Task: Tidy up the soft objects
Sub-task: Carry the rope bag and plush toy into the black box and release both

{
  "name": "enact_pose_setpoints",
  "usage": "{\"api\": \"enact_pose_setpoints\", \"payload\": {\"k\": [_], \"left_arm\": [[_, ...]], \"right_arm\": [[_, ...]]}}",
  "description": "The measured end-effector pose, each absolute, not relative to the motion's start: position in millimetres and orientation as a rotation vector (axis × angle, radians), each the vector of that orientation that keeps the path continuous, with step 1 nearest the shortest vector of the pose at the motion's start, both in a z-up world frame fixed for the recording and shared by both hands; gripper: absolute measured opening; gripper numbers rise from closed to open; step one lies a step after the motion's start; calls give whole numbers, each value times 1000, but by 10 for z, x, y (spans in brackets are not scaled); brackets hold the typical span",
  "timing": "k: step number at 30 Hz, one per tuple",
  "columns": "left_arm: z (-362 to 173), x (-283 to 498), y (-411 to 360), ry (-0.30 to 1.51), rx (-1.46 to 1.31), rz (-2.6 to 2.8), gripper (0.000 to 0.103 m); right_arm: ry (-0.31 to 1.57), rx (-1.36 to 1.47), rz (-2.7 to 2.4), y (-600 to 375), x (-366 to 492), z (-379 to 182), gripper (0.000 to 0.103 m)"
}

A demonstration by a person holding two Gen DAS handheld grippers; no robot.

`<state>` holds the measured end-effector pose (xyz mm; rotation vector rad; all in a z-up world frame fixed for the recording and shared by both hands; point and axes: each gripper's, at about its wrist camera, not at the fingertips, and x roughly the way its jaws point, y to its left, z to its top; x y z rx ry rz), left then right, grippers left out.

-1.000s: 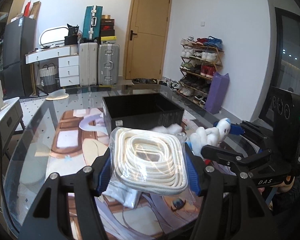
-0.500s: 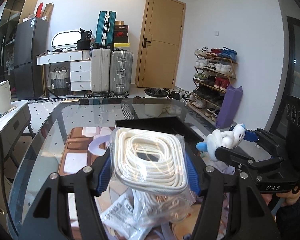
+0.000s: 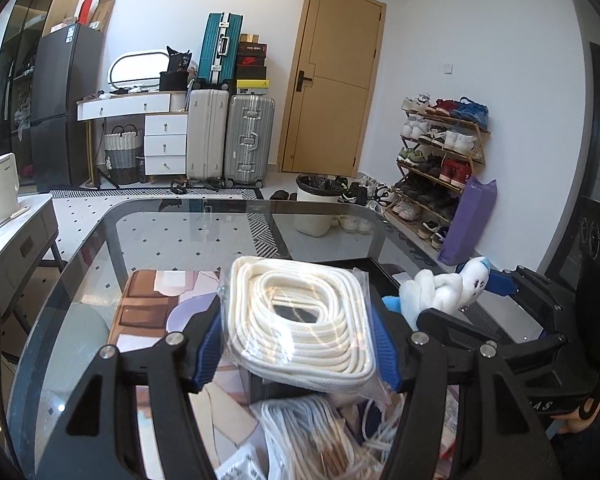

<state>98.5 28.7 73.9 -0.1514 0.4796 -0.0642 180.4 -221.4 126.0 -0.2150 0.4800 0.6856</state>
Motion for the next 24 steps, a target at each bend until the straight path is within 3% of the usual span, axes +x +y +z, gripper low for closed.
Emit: {"api": "enact_pose_setpoints", "payload": {"k": [21, 24], "left_arm": [[522, 1525, 297, 575, -159, -78, 62], [511, 1568, 271, 582, -153, -89, 63]], "right_arm": [[495, -377, 719, -1823, 2277, 908, 83], [502, -394, 729, -1782, 2318, 862, 87]]}}
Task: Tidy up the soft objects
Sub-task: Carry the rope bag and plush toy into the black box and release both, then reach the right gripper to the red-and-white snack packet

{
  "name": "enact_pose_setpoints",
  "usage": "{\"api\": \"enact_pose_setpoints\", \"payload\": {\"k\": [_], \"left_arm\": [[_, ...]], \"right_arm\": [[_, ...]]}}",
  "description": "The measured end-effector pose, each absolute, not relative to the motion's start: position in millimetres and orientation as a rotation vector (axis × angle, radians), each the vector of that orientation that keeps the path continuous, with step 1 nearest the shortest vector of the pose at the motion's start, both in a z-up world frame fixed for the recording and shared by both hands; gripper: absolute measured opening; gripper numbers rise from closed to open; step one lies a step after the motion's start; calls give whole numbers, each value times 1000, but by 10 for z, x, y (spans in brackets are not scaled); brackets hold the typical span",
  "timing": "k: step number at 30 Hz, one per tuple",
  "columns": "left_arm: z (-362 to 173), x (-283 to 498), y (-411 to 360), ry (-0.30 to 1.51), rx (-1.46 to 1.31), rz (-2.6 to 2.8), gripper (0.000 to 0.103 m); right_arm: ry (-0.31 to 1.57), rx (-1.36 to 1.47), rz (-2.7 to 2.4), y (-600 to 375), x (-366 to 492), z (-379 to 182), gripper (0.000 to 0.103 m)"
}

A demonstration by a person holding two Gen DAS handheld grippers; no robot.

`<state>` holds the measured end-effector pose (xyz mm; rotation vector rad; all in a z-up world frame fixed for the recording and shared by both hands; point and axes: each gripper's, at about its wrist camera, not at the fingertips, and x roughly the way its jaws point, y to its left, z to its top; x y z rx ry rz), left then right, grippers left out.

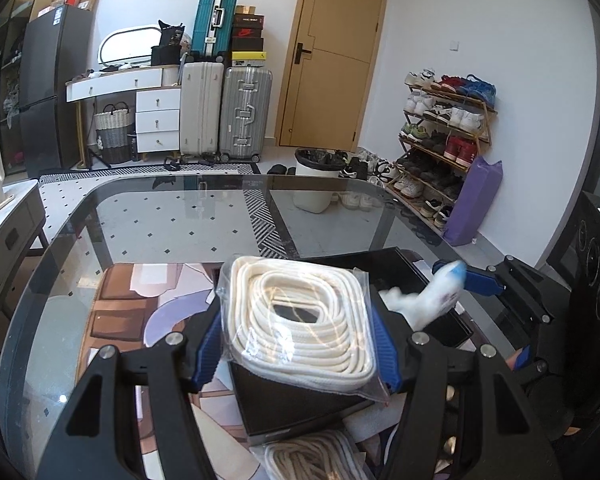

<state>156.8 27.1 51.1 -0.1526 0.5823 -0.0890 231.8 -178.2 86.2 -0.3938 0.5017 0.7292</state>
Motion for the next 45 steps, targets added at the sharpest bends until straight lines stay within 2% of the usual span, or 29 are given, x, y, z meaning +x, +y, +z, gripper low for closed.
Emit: {"api": "enact_pose_setpoints", "payload": {"k": [2, 6, 8, 11, 12, 14, 27, 45], "left_arm": [[494, 1593, 277, 589, -150, -92, 63], [460, 1618, 242, 610, -141, -116, 65], [454, 1600, 198, 609, -128, -125, 69], [478, 1554, 168, 597, -131, -153, 84], [493, 1533, 170, 589, -135, -157, 92], [538, 1459, 179, 557, -135, -153, 98], [584, 1023, 194, 551, -133, -142, 99], [378, 627, 129, 581, -77, -92, 99]], "right_arm": [[485, -411, 721, -1773, 2286, 861, 101], [483, -407, 711, -1836, 2260, 868, 102], [492, -392, 699, -1901, 2246, 876, 102], [488, -375, 681, -1988, 2203, 881, 102], [489, -365, 677, -2025, 2192, 879, 102], [506, -343, 670, -2088, 2172, 875, 102], [593, -250, 659, -2496, 1779, 887, 102], [755, -304, 680, -2612, 1535, 447, 102]]}}
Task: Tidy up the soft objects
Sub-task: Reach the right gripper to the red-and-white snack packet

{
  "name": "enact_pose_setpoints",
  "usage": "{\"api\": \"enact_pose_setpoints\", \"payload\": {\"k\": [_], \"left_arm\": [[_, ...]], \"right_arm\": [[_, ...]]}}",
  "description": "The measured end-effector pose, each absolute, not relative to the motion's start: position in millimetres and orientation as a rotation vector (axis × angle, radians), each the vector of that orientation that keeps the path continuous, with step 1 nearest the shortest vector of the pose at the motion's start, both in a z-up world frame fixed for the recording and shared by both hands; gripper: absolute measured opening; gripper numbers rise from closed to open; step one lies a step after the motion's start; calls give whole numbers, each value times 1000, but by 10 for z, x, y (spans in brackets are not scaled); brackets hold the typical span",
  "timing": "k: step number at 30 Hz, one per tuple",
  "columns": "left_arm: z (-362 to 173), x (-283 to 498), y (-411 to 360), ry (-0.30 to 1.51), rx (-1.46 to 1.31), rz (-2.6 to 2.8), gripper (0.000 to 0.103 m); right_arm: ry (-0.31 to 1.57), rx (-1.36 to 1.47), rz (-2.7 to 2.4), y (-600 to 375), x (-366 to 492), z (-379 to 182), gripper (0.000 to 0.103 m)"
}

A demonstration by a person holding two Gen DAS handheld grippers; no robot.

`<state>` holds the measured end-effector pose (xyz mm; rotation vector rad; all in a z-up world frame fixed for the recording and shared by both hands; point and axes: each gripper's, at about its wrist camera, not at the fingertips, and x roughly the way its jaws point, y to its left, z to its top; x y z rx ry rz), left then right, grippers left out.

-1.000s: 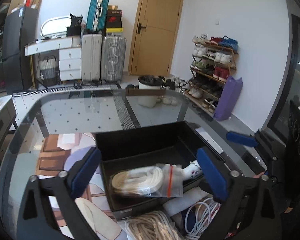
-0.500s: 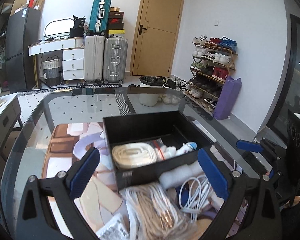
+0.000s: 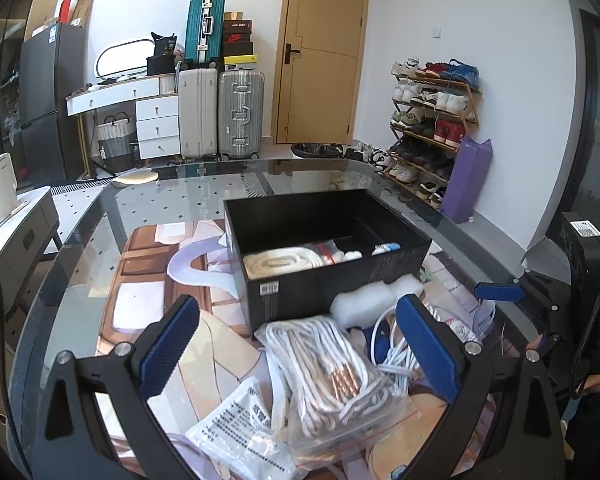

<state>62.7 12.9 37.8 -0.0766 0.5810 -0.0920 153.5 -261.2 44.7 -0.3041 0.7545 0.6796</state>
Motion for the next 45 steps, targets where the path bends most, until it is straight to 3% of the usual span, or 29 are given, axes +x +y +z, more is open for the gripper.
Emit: {"api": "enact_pose_setpoints", "payload": {"k": [40, 42, 45], "left_arm": [[-40, 941, 66, 839, -127, -102, 99], [-46, 938, 78, 840, -132, -104, 99], [-52, 940, 83, 841, -132, -106, 99]], "right_arm": [[917, -308, 573, -2586, 1747, 259, 102], [910, -311, 579, -2581, 1729, 261, 101], [887, -315, 595, -2569, 1686, 285, 90]]}}
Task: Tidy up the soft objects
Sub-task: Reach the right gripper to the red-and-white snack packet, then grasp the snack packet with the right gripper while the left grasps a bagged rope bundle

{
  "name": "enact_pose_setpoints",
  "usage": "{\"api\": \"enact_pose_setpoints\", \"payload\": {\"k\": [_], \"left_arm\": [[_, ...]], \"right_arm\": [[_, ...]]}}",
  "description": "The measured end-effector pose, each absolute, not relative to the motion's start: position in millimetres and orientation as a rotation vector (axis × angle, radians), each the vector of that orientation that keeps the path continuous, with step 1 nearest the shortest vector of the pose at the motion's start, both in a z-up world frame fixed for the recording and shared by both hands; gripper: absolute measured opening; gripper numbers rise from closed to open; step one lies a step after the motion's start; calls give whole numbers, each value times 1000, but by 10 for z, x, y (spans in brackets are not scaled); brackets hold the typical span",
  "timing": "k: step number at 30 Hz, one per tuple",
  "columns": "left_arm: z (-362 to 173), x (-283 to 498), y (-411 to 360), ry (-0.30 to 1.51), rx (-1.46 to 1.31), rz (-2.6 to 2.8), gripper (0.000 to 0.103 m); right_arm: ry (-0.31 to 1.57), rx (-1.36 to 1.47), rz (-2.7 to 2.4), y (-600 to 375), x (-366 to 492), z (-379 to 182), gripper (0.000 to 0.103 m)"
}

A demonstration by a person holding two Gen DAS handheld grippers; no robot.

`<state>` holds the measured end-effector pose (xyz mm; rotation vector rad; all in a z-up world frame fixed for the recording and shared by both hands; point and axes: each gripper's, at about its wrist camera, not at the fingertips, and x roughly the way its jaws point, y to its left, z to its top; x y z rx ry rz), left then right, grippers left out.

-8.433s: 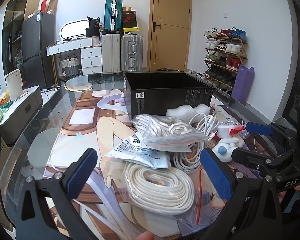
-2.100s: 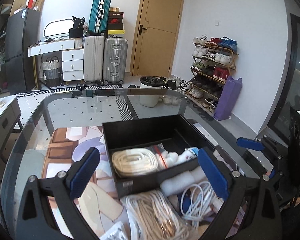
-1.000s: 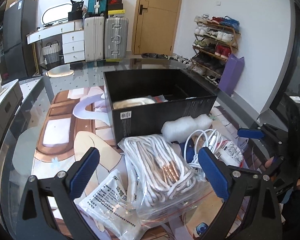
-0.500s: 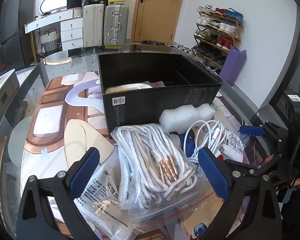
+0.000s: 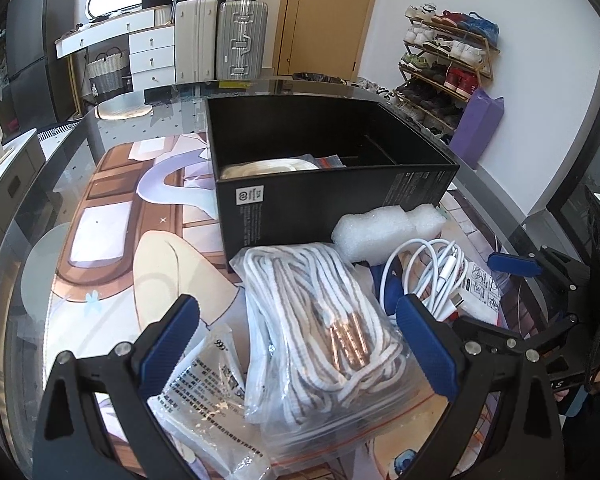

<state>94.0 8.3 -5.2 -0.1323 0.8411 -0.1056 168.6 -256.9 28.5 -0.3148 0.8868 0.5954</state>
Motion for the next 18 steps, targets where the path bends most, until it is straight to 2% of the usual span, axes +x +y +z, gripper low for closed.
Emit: {"api": "enact_pose_setpoints", "payload": {"k": [5, 7, 18], "left_arm": [[-61, 946, 94, 843, -131, -110, 99], [-61, 950, 93, 843, -129, -111, 99], [-59, 997, 77, 853, -123, -91, 99]], "right_arm": [[855, -318, 639, -2522, 1603, 306, 62], [849, -315, 651, -2516, 1594, 311, 56], [852, -296, 682, -2533, 1591, 320, 53]]}}
